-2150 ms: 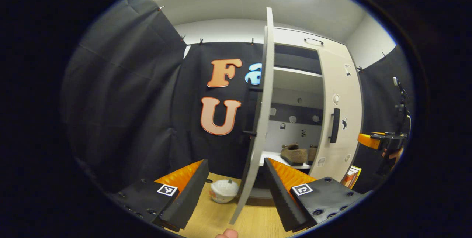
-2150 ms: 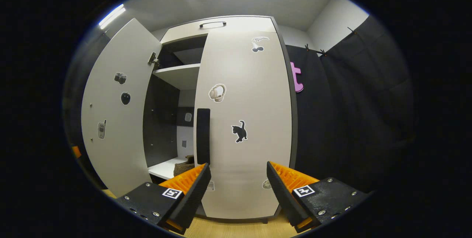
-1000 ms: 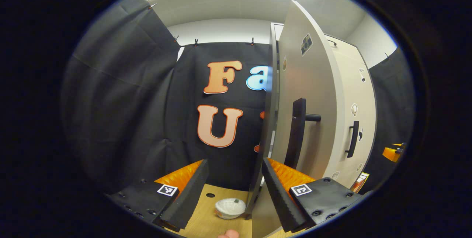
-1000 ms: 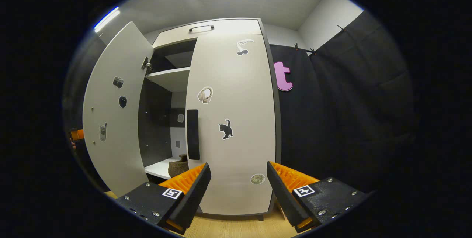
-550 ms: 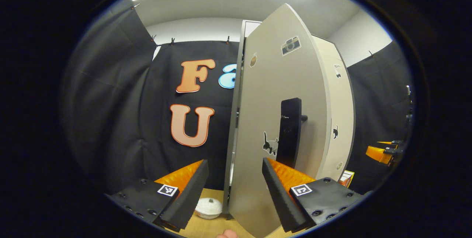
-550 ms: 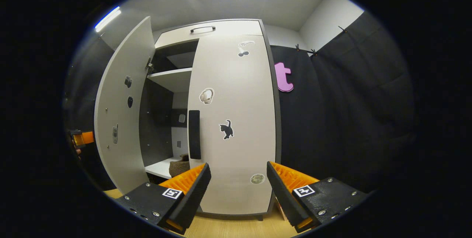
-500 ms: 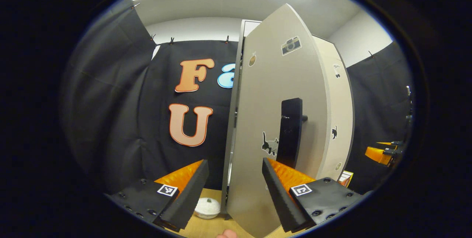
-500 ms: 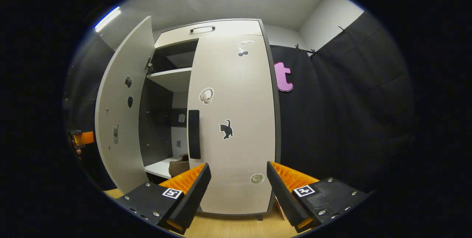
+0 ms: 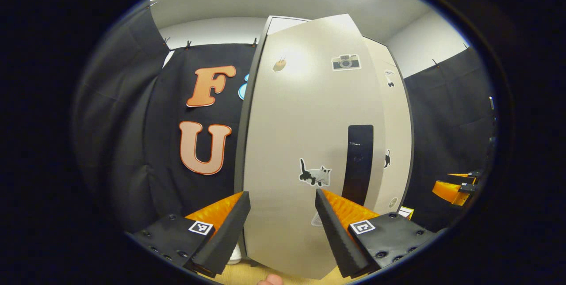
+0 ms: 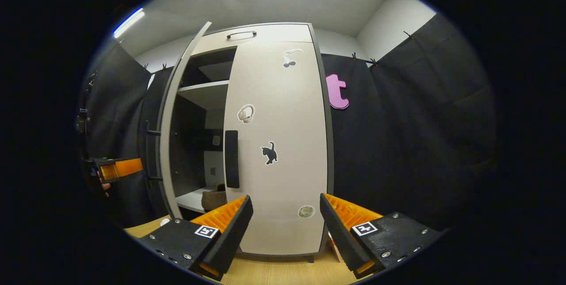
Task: Grab one shoe with the right hand and put it into the shoe cabinet, grab the other shoe with the left hand and put it into the shoe cabinet; then close the right door with the right hand and the left door with the left hand.
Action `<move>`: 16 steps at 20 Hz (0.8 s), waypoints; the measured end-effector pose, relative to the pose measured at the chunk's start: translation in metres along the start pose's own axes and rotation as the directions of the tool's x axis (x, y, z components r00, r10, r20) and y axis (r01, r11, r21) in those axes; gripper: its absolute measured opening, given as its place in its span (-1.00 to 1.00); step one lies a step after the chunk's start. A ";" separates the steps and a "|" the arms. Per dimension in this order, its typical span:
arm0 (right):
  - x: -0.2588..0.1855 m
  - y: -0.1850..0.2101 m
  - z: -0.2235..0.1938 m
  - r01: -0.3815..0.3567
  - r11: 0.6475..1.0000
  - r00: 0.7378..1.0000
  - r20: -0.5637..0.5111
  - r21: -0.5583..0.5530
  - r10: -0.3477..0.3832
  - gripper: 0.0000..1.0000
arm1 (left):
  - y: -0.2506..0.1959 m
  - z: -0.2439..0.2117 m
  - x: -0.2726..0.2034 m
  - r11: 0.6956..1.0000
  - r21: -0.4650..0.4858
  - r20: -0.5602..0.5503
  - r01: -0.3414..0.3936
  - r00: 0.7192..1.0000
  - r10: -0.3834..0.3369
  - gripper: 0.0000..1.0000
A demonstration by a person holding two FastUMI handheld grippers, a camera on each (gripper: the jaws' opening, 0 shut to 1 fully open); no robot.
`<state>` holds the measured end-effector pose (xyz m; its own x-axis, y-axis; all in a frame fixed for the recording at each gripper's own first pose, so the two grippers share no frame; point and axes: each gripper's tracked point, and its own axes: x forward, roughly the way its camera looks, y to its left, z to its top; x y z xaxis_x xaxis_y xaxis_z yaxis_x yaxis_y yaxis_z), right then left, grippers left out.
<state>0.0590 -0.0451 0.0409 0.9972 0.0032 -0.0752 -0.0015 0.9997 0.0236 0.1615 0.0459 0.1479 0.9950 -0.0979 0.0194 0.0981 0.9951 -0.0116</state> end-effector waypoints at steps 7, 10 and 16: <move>-0.006 -0.009 0.001 0.020 1.000 1.000 -0.002 0.004 -0.020 0.87 | -0.041 -0.014 0.028 0.996 -0.033 -0.037 0.082 0.996 -0.084 0.97; -0.009 -0.016 0.003 0.032 0.999 0.999 0.001 -0.001 -0.032 0.87 | -0.047 -0.018 0.040 0.996 -0.030 -0.049 0.087 0.995 -0.088 0.94; -0.008 -0.029 0.005 0.053 0.999 0.999 0.001 -0.002 -0.053 0.87 | -0.056 -0.027 0.067 0.996 -0.019 -0.049 0.083 0.995 -0.084 0.93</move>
<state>0.0515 -0.0747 0.0454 0.9960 -0.0493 -0.0751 0.0507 0.9986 0.0174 0.2236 -0.0167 0.1229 0.9829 -0.1819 -0.0283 0.1811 0.9830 -0.0291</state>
